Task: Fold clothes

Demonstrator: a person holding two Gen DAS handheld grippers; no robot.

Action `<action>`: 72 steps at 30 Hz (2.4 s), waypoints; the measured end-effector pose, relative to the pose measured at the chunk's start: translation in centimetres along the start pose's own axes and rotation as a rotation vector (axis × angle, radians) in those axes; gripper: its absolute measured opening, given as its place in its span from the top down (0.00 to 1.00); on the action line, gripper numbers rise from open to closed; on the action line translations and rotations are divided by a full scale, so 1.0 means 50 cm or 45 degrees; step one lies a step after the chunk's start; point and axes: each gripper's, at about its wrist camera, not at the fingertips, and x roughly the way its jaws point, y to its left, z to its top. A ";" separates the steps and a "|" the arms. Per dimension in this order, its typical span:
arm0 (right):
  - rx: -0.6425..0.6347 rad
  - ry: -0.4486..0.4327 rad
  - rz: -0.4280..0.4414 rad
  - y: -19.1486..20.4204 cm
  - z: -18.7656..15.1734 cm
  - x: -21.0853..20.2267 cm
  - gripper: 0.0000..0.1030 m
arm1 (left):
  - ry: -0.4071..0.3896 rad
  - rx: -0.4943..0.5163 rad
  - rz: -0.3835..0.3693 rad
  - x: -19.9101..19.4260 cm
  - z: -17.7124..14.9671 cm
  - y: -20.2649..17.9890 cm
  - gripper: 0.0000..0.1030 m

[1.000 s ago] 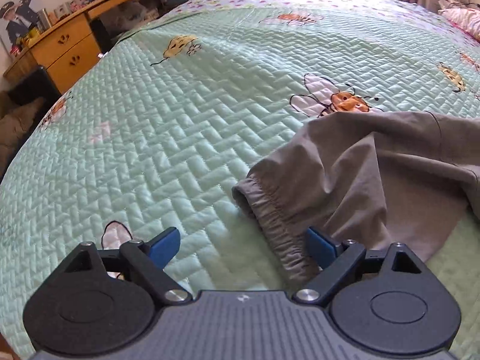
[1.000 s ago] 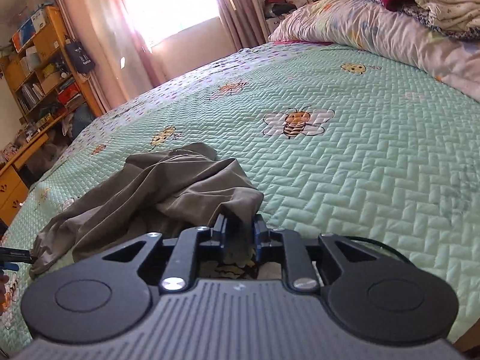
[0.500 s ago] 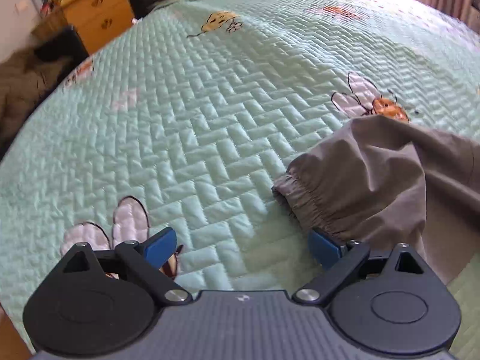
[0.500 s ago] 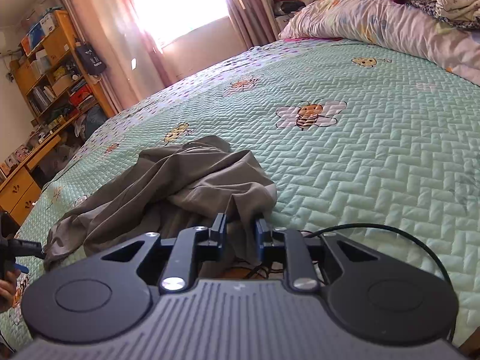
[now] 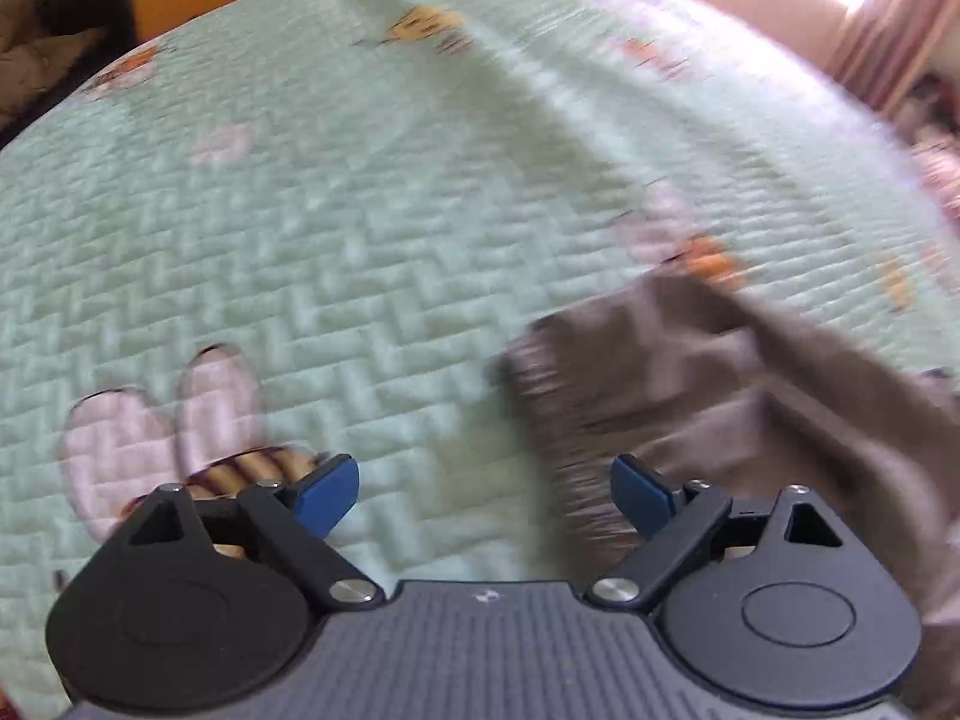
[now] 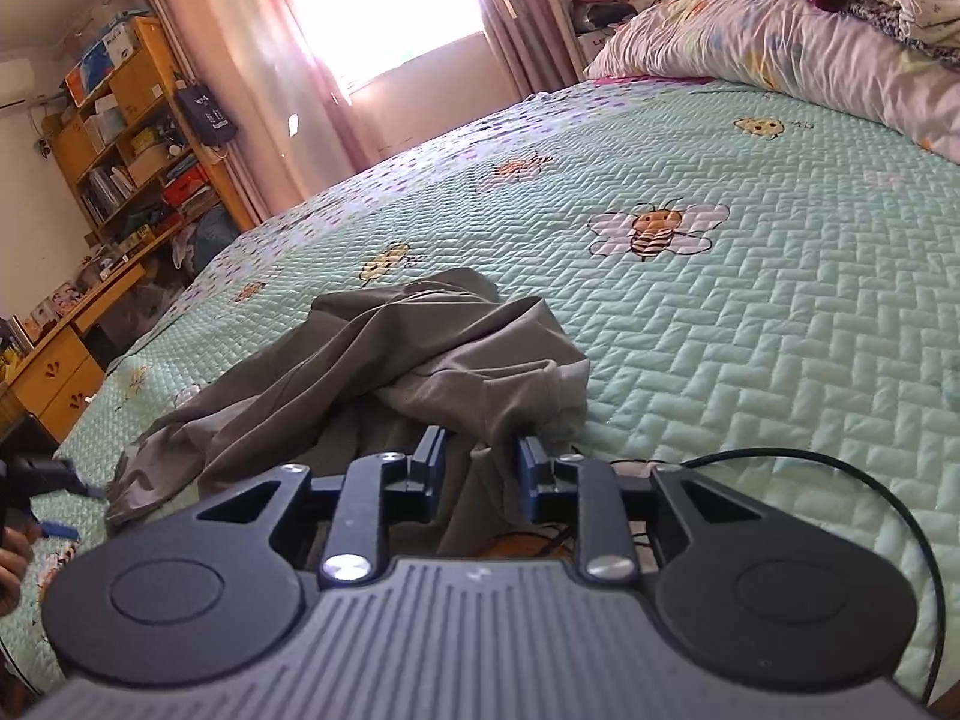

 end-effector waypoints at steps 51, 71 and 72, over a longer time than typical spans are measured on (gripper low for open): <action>-0.511 0.290 -0.057 0.256 0.019 0.318 0.81 | -0.217 0.173 0.468 -0.133 -0.088 0.149 0.79; -1.081 0.422 0.209 0.523 -0.022 0.213 0.72 | -0.178 0.134 0.627 -0.156 -0.125 0.215 0.68; -1.074 0.412 0.177 0.517 -0.019 0.203 0.67 | -0.177 0.139 0.634 -0.165 -0.130 0.214 0.64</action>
